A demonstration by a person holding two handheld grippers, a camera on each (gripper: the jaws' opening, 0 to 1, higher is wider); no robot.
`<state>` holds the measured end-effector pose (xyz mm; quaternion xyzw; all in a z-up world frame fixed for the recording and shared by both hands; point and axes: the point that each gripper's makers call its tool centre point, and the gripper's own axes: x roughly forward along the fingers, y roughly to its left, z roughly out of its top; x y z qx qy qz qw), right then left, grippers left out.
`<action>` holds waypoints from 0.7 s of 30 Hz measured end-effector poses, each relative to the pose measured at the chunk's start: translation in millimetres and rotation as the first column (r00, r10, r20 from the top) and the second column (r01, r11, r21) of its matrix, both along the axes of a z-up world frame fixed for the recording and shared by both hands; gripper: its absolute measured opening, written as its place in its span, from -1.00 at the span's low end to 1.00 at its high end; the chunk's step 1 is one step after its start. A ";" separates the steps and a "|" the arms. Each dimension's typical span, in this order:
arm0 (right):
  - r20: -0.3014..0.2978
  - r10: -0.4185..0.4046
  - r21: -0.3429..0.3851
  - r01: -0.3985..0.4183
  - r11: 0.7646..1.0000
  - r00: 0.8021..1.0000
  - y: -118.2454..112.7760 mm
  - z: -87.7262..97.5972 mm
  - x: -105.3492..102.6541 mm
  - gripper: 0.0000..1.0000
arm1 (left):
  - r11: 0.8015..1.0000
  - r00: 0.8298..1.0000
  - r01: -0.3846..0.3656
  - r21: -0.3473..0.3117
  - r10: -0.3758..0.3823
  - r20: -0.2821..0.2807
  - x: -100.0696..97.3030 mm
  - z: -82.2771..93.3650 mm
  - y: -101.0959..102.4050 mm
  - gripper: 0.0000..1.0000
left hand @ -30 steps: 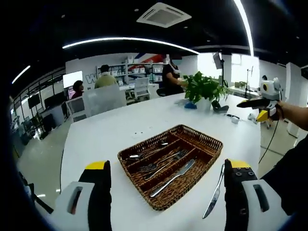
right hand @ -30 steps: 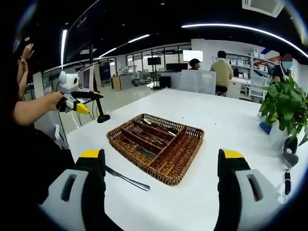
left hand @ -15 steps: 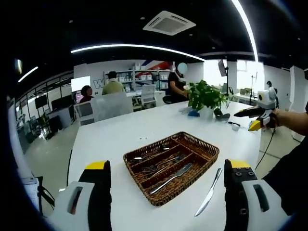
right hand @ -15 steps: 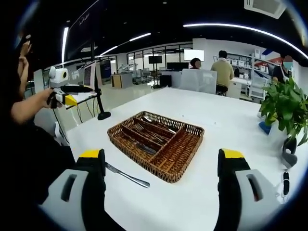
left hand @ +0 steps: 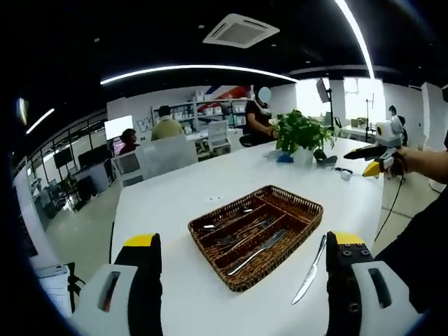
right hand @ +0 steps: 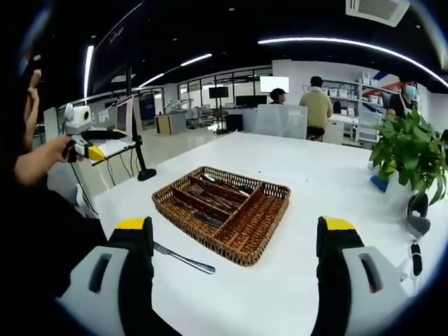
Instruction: Arrange the knives, forks, and spoons in their matching storage slots by inserting each utensil handle-first until every utensil is classified and aligned in the correct compartment
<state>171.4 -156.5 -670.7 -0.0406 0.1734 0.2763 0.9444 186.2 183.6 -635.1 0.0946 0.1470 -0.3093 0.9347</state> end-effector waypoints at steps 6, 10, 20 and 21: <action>0.052 -0.048 0.030 0.046 0.998 0.997 -6.7 14.8 5.0 1.00 | 0.999 1.000 -0.016 -0.036 0.017 0.016 -5.7 5.2 1.6 0.99; 0.040 -0.047 0.031 0.046 0.998 0.998 -6.9 12.1 1.0 1.00 | 0.996 0.999 -0.024 -0.082 0.026 0.028 -12.9 -0.9 -6.2 0.99; 0.053 -0.059 0.029 0.057 0.998 0.997 -12.0 11.9 -7.4 1.00 | 0.997 0.998 -0.043 -0.069 0.046 0.050 -15.9 1.6 -5.7 0.99; 0.059 -0.061 0.035 0.059 0.998 0.996 -13.2 12.7 -7.7 1.00 | 0.997 0.998 -0.043 -0.068 0.046 0.050 -15.9 1.8 -6.3 0.99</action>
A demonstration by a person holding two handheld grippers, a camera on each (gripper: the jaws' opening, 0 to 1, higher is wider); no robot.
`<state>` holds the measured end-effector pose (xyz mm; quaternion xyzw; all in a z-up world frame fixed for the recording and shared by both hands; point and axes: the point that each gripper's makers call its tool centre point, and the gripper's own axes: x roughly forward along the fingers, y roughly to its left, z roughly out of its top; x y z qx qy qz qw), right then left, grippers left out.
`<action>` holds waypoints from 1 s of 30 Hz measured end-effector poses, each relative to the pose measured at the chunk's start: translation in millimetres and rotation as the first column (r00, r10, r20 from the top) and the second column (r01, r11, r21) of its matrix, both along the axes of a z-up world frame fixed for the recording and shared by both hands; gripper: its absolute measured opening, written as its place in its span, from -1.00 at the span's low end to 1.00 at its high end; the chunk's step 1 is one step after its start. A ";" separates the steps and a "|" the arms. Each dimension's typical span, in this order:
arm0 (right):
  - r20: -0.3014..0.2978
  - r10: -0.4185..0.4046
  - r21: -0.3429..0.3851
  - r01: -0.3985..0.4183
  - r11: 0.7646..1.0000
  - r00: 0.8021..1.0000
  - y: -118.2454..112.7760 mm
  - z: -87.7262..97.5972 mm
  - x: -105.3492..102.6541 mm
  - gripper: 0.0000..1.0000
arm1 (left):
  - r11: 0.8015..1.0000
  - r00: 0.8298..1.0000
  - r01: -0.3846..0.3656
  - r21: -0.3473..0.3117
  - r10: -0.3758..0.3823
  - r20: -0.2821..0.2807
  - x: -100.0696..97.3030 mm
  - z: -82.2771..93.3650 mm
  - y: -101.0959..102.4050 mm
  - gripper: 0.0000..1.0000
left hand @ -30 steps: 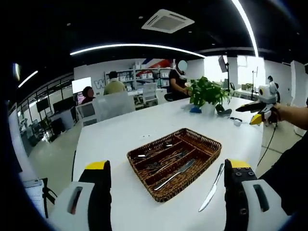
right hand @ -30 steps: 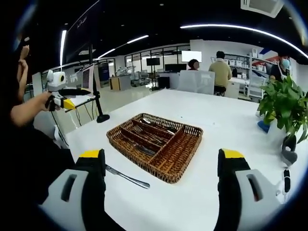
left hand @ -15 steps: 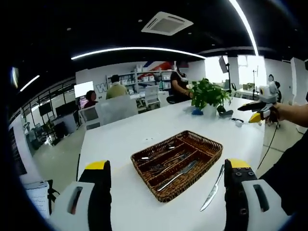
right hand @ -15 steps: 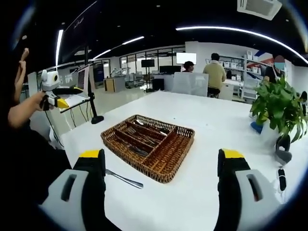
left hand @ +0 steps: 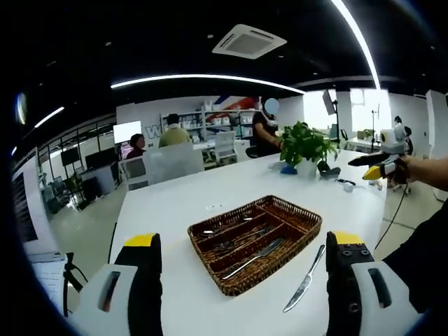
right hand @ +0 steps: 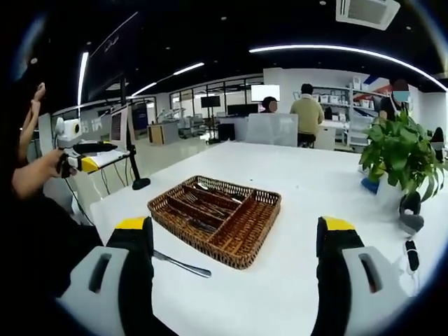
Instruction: Arrange the knives, forks, and spoons in their matching storage slots by inserting each utensil handle-first until every utensil is classified and aligned in the correct compartment
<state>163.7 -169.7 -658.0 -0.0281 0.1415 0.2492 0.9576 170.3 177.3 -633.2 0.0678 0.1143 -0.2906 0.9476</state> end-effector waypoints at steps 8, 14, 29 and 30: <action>0.000 0.007 0.035 -0.007 0.999 1.000 -2.9 -3.8 1.4 0.99 | 1.000 1.000 -0.008 0.017 0.008 0.001 -1.9 3.9 -11.0 0.99; -0.002 0.005 0.026 -0.005 1.000 1.000 -3.4 -6.5 -2.0 0.99 | 0.999 1.000 -0.003 0.033 0.003 0.006 -3.5 4.5 -9.8 0.99; -0.026 0.036 -0.005 -0.036 0.999 0.999 -0.9 -9.3 -2.2 1.00 | 0.997 0.998 0.045 0.059 -0.043 -0.041 -9.1 -9.5 -12.7 0.99; -0.026 0.037 -0.007 -0.037 0.999 0.999 -1.1 -8.9 -2.0 1.00 | 0.997 0.998 0.045 0.055 -0.043 -0.043 -8.9 -10.0 -13.5 0.98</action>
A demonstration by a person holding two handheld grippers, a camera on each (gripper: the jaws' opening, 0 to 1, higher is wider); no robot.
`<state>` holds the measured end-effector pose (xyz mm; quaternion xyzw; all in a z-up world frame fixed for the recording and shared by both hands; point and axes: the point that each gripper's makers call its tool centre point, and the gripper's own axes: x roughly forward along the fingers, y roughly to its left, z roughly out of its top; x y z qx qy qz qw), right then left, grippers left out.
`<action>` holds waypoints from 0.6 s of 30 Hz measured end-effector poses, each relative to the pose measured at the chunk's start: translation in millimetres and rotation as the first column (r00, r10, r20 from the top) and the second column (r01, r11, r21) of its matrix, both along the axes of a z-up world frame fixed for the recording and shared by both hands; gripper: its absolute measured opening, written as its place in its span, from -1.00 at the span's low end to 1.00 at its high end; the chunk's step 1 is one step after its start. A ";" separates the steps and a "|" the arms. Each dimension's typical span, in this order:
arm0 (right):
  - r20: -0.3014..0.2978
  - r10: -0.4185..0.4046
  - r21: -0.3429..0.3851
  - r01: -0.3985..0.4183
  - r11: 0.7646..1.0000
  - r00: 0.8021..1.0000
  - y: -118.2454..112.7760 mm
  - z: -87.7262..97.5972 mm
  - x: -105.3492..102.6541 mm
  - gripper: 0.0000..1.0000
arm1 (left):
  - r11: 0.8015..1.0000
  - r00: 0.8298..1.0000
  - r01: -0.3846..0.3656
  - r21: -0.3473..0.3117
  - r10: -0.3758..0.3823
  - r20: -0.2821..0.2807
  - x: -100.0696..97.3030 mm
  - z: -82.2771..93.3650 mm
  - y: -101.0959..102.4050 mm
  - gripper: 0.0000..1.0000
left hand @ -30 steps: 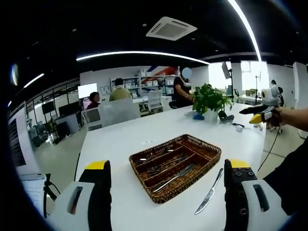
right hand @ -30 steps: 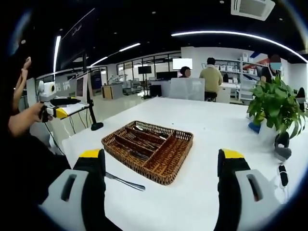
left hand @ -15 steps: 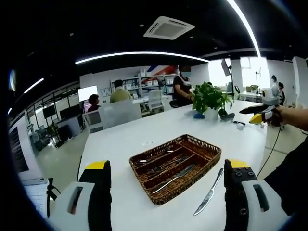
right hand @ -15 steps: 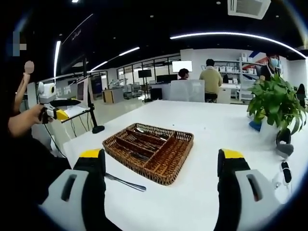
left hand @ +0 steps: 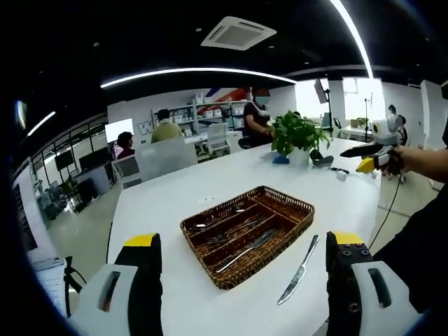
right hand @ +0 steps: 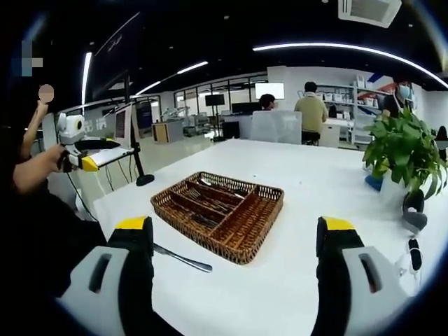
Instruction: Arrange the knives, forks, and spoons in their matching storage slots by inserting each utensil handle-first until every utensil is classified and aligned in the correct compartment
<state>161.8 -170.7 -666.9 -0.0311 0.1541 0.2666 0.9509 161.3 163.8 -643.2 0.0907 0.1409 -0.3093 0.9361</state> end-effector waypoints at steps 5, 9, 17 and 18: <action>-0.002 0.010 -0.010 -0.010 1.000 1.000 0.0 2.2 5.9 1.00 | 1.000 1.000 0.021 0.009 -0.021 -0.006 -1.5 -3.9 -9.4 0.98; 0.011 0.016 0.001 -0.016 1.000 1.000 3.1 9.6 8.6 1.00 | 0.999 0.999 0.041 0.036 -0.040 -0.022 -1.5 -13.2 -14.5 0.98; 0.009 0.012 0.011 -0.012 1.000 1.000 2.2 5.7 7.6 1.00 | 0.986 0.992 0.120 0.116 -0.114 -0.057 4.3 -32.3 -29.2 0.99; 0.008 0.012 0.011 -0.012 1.000 1.000 3.0 4.5 7.0 1.00 | 0.983 0.990 0.133 0.126 -0.126 -0.063 4.5 -34.2 -31.4 0.99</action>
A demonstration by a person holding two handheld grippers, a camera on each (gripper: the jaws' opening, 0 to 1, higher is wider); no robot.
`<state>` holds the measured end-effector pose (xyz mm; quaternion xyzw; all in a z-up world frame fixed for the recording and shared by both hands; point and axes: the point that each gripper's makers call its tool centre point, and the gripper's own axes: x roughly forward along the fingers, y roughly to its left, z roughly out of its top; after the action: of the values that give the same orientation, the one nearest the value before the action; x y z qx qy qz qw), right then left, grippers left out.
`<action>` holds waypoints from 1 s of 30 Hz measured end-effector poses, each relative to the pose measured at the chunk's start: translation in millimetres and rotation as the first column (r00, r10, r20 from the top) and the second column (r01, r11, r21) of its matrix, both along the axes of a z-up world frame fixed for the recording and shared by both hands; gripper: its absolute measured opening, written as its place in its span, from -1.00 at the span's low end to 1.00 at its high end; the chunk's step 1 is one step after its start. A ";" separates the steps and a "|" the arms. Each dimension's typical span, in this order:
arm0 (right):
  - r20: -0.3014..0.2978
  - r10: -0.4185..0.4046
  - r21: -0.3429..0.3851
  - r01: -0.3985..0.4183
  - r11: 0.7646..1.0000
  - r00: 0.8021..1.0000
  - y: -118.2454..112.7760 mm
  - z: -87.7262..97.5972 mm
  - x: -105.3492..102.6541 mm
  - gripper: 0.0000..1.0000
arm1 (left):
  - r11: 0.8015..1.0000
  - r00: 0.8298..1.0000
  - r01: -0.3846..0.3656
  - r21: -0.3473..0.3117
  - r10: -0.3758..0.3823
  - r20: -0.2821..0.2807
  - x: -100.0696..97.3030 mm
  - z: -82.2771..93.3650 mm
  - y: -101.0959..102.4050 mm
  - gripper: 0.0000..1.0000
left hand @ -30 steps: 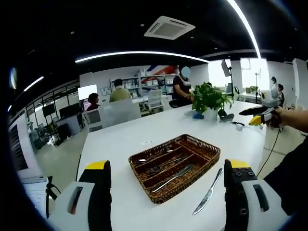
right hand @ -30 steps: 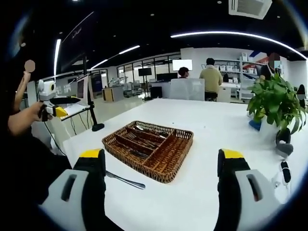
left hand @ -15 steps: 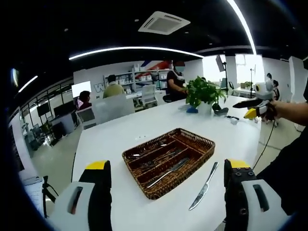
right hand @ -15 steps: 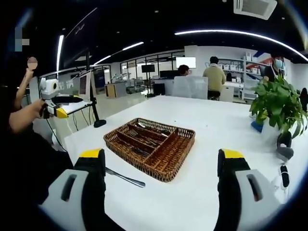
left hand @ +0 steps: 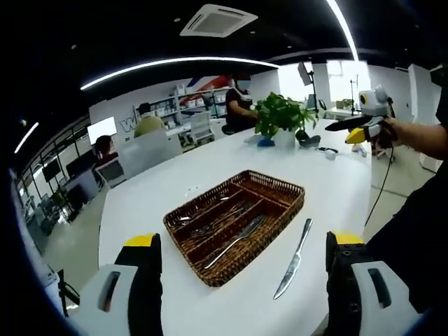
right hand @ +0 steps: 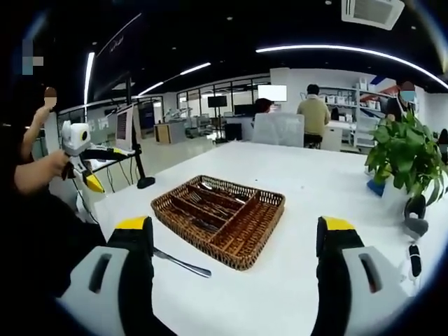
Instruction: Arrange the knives, forks, and spoons in their matching storage slots by inserting each utensil handle-first until every utensil is classified and aligned in the correct compartment
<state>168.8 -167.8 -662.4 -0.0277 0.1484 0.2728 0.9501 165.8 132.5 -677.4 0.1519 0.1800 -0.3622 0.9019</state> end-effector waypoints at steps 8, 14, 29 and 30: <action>-0.006 0.011 0.003 -0.011 1.000 1.000 7.2 -5.5 -0.4 1.00 | 0.991 0.995 0.091 0.096 -0.085 -0.060 4.6 -25.7 -14.4 0.90; -0.007 0.021 0.010 -0.021 1.000 1.000 10.1 -6.1 -1.4 1.00 | 0.958 0.981 0.171 0.228 -0.144 -0.129 4.8 -59.7 -23.4 0.99; -0.005 0.010 0.011 -0.010 1.000 1.000 4.7 -10.9 -5.8 0.99 | 0.885 0.944 0.306 0.351 -0.236 -0.230 2.5 -112.2 -33.8 0.83; 0.004 0.012 0.010 -0.012 1.000 1.000 4.6 -9.6 -6.7 0.99 | 0.883 0.940 0.313 0.350 -0.234 -0.249 1.8 -116.4 -33.9 0.80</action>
<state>162.1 -163.1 -672.0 -0.0244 0.1452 0.2793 0.9489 167.7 98.6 -793.8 0.3128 0.3135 -0.4573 0.7712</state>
